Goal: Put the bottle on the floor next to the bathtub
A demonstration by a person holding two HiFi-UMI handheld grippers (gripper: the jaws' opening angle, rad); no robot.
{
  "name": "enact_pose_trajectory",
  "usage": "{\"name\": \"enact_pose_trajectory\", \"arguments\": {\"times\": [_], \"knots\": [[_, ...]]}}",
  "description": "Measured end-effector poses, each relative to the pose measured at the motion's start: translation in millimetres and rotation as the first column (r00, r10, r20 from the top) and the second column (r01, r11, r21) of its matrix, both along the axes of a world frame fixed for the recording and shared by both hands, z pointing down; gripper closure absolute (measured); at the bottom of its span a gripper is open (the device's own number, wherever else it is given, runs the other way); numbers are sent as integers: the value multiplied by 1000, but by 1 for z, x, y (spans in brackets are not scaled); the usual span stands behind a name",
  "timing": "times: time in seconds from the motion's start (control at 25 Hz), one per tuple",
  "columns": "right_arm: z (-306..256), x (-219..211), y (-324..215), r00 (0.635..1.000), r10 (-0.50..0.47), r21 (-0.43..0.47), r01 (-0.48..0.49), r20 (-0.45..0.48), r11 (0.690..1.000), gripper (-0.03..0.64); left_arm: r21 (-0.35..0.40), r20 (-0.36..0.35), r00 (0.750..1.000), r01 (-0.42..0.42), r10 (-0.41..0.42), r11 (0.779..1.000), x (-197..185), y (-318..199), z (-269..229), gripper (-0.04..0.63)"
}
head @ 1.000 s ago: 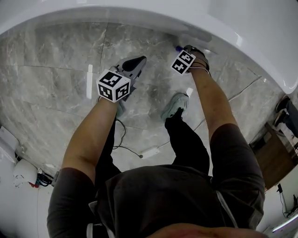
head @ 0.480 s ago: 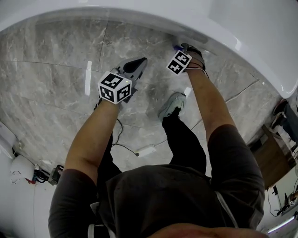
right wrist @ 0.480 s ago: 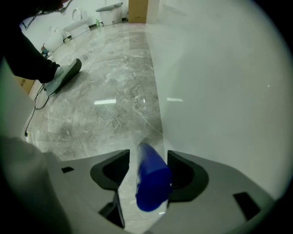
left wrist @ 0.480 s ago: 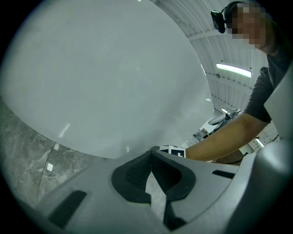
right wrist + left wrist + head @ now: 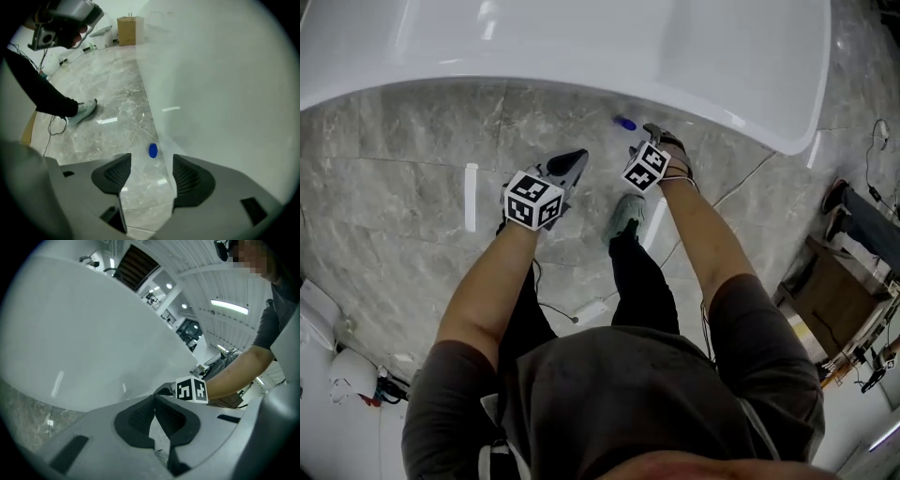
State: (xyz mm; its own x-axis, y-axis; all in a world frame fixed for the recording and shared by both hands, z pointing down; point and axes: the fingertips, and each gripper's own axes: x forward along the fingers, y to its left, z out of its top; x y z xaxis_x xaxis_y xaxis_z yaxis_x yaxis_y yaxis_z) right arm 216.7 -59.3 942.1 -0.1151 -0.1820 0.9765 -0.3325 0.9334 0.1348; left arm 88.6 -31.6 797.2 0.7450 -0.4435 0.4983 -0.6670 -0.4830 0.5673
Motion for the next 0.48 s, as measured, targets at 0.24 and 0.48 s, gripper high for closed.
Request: {"name": "enact_pose_trajectory", "arguments": {"times": [0.24,0.48], "knots": [[-155,7,3,990,102,24,-105,93,994,357,84,-22,999,-37,39,996,11,-24,-139,589],[-336,11,6,940,212,52,-234,268,971,385,176,-13,993,-117,121,977,13,-28,-293,589]]}}
